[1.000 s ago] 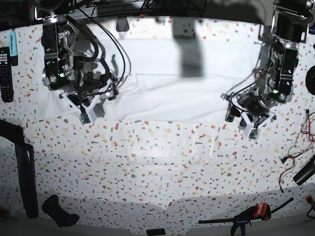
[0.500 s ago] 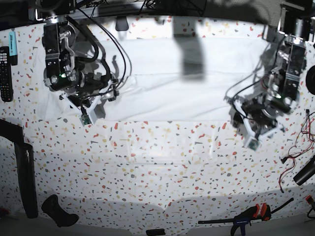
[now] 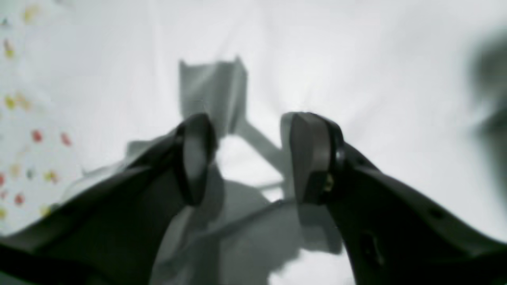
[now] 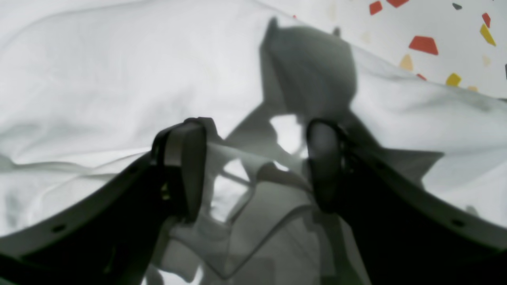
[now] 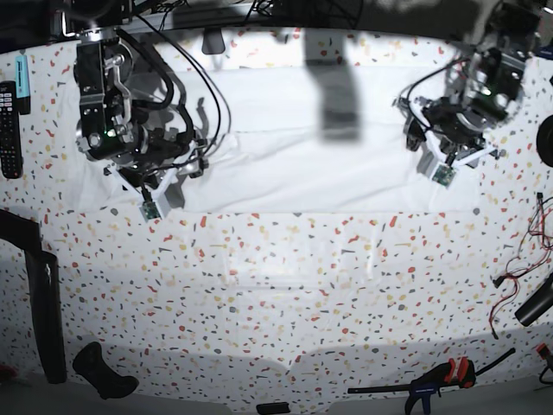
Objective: Fold the T-shirt properly
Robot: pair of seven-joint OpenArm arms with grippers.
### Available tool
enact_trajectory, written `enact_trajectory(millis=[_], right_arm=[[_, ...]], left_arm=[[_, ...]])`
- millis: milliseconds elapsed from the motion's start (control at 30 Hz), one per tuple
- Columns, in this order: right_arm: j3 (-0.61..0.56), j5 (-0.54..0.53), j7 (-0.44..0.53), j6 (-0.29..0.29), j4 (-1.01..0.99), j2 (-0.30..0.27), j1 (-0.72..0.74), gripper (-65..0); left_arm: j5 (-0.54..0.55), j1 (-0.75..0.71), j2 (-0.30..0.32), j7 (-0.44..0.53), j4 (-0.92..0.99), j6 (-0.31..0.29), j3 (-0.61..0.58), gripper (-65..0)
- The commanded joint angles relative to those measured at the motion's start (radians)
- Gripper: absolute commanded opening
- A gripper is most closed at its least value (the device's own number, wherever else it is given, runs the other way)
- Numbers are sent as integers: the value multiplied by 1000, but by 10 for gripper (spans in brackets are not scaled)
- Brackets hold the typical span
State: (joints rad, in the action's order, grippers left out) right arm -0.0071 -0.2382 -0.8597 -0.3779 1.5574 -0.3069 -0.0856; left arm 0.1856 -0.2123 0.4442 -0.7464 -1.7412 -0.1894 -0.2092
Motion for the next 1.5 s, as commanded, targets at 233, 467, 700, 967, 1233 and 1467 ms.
enact_trajectory(millis=[233, 467, 700, 967, 1233, 1467], right_arm=[[-4, -1, -37, 4, -14, -1, -6, -254], [-4, 1, -17, 76, -70, 24, 29, -254], [-4, 62, -2, 77, -304, 83, 209, -254], [-5, 59, -3, 78, -403, 83, 311, -254], [-5, 28, -109, 56, -403, 82, 315, -254], [-4, 28, -177, -50, -403, 64, 289, -254]], left_arm=[[-48, 3, -63, 49, 177, 23, 6, -330], [-63, 54, -88, 71, 420, -43, 6, -330], [-62, 153, -90, 71, 439, -47, 6, -330], [-63, 202, -89, 113, 440, -51, 6, -330], [-107, 243, -80, 109, 440, -72, 6, -330], [-107, 249, -38, 64, 440, -73, 6, -330]])
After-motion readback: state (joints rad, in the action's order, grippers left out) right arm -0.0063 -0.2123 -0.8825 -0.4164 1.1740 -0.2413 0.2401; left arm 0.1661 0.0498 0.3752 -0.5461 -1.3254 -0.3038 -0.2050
